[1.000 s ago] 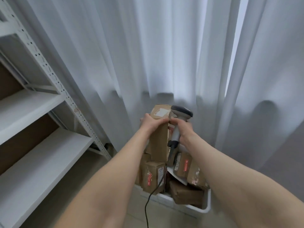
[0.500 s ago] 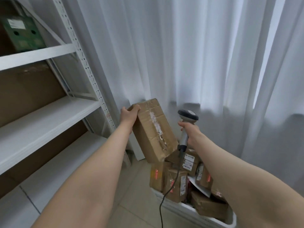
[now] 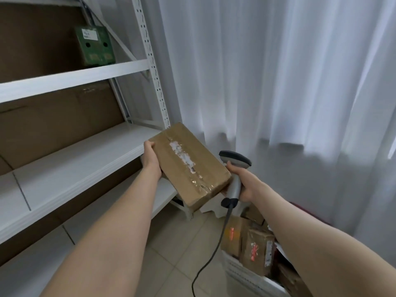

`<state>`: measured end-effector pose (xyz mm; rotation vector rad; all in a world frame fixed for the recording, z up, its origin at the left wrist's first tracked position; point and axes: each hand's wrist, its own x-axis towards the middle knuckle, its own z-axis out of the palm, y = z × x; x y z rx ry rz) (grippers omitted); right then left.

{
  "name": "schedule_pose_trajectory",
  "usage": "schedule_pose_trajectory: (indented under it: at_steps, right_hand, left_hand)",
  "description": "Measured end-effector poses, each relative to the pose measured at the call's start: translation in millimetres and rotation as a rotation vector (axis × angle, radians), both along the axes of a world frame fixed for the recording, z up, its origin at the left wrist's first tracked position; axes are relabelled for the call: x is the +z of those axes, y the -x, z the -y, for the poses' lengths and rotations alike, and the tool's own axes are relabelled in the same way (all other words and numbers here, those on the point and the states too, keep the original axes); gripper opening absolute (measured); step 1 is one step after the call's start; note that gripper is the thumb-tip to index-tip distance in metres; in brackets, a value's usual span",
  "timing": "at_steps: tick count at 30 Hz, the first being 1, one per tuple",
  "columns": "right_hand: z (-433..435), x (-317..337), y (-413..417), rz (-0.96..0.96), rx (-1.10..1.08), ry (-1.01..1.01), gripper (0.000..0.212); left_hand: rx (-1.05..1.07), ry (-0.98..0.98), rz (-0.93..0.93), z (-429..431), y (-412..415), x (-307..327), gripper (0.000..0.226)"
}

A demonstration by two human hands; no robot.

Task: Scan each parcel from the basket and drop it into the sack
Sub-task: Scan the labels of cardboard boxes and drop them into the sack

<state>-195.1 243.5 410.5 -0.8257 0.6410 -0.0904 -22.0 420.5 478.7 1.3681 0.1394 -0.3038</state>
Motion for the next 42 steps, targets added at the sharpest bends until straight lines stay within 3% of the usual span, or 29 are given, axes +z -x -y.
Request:
schedule_pose_trajectory:
  at_steps: [6, 10, 12, 15, 19, 21, 24, 29, 31, 33, 38, 42]
  right_hand:
    - [-32, 6, -25, 0.057, 0.045, 0.077, 0.015]
    - [-38, 8, -39, 0.141, -0.056, 0.057, 0.036]
    - [-42, 7, -45, 0.147, -0.079, 0.078, 0.039]
    - [-48, 8, -48, 0.115, -0.088, 0.118, 0.036]
    - [-42, 5, -43, 0.103, -0.064, 0.166, 0.033]
    - [-40, 4, -40, 0.110, -0.056, 0.170, 0.029]
    - [-37, 4, -35, 0.116, -0.062, 0.166, 0.026]
    - [-31, 2, -30, 0.125, -0.051, 0.180, 0.032]
    - [-30, 4, -28, 0.135, -0.015, 0.193, 0.034]
    - [-28, 6, -30, 0.133, 0.003, 0.200, 0.033]
    - [-13, -1, -21, -0.039, -0.168, 0.211, 0.030]
    - [-14, -6, -10, -0.052, -0.134, 0.128, 0.035]
  left_hand:
    - [-0.276, -0.349, -0.030, -14, 2, -18, 0.047]
    - [-0.399, -0.564, 0.025, -11, 12, -30, 0.084]
    - [-0.513, -0.514, -0.077, -5, 21, -28, 0.088]
    - [-0.588, -0.363, -0.178, 2, 36, -21, 0.072]
    - [-0.608, -0.529, 0.136, 9, 39, -33, 0.071]
    - [-0.629, -0.603, 0.222, 16, 36, -36, 0.081]
    - [-0.635, -0.738, 0.264, 25, 33, -33, 0.114]
    - [-0.717, -0.903, 0.230, 40, 36, -34, 0.126]
    - [-0.699, -0.895, 0.212, 43, 38, -42, 0.123]
    - [-0.593, -0.766, 0.169, 41, 41, -50, 0.111]
    - [-0.321, -0.368, -0.037, 32, 39, -55, 0.048]
    - [-0.366, -0.194, -0.121, 20, 39, -52, 0.026]
